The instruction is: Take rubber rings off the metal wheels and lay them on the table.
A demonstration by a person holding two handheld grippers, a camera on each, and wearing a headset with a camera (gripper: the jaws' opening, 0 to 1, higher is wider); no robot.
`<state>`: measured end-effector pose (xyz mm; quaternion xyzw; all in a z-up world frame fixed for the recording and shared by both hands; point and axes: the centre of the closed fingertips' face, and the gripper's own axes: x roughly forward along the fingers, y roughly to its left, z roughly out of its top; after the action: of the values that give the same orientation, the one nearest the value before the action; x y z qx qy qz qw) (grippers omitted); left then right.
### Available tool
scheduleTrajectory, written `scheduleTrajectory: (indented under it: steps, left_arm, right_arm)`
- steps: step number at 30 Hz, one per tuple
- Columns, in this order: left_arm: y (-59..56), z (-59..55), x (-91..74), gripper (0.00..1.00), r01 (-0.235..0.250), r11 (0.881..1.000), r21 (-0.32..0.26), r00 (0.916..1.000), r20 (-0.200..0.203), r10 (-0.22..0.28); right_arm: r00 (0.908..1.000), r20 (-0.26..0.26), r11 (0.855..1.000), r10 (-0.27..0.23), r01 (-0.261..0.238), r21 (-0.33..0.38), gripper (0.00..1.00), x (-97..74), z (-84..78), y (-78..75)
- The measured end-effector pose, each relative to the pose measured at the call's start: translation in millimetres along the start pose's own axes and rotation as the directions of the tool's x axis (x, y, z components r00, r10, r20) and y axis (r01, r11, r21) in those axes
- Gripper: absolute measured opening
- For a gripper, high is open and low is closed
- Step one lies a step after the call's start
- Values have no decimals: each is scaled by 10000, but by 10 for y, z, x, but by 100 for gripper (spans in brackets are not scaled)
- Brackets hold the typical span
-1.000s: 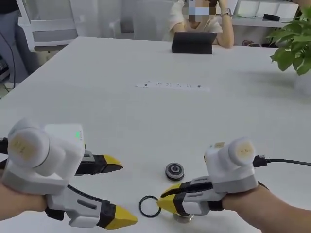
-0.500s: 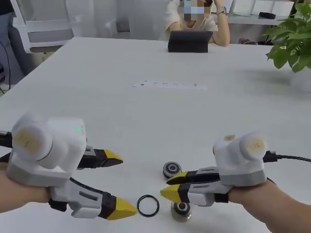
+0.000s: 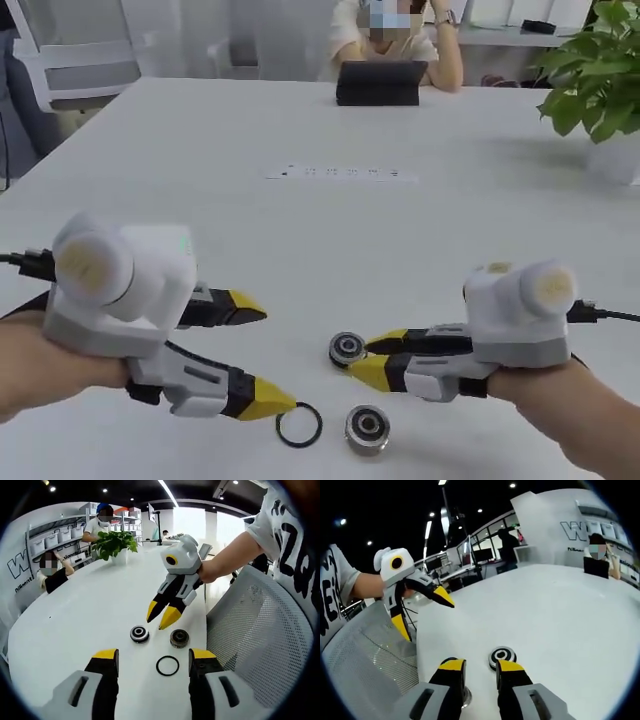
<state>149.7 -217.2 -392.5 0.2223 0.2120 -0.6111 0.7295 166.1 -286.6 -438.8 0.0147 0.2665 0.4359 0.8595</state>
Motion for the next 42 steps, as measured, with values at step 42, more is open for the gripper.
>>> scheduleTrajectory:
  steps: [42]
  left_arm:
    - [325, -69, 837, 30, -192, 9983, -550, 9989, -434, 169]
  right_arm:
    - [9983, -70, 9962, -586, 580, -650, 31, 51, -124, -289]
